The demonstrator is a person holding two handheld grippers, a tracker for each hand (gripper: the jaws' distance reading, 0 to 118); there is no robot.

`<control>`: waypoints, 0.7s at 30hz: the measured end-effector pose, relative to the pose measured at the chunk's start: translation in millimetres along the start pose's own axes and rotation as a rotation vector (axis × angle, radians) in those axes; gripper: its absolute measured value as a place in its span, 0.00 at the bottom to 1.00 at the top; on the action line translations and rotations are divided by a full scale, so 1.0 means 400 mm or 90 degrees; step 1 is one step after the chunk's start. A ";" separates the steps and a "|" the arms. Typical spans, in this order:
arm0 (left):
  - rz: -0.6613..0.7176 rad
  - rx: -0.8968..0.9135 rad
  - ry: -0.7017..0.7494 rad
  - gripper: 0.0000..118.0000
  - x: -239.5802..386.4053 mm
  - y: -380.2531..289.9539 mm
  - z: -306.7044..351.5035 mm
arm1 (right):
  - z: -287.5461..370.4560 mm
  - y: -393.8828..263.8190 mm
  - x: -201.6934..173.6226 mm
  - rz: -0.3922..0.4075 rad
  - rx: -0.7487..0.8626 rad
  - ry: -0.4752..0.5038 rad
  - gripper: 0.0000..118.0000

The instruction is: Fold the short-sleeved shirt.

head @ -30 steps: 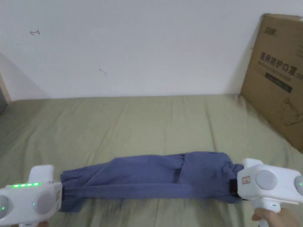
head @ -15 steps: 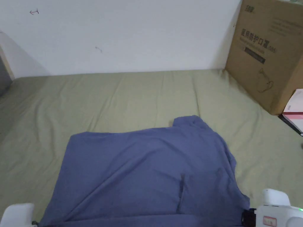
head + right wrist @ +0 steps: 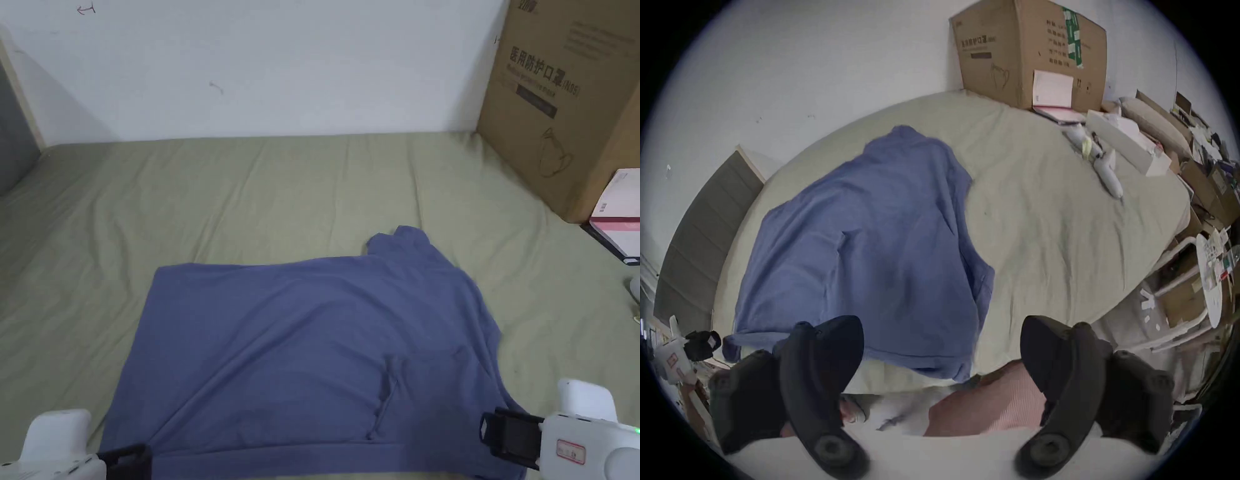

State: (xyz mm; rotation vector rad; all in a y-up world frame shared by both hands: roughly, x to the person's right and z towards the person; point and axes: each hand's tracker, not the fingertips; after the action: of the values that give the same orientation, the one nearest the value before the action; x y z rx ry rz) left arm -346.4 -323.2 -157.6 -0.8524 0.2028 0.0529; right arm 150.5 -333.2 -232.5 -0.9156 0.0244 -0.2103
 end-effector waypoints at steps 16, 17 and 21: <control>0.028 0.014 -0.022 0.00 -0.012 -0.094 0.064 | 0.007 -0.062 -0.064 0.041 0.006 -0.071 0.00; 0.030 0.011 -0.019 0.00 -0.018 -0.099 0.059 | 0.010 -0.062 -0.071 0.054 0.008 -0.067 0.00; 0.045 0.012 -0.021 0.70 -0.042 -0.105 0.035 | 0.007 -0.050 -0.085 0.057 0.008 -0.049 0.00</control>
State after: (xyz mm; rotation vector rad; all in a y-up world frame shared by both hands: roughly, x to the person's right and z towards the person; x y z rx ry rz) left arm -355.1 -339.4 -114.1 -0.8249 0.2028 0.1306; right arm 114.1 -336.4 -217.4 -0.9076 -0.0075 -0.0910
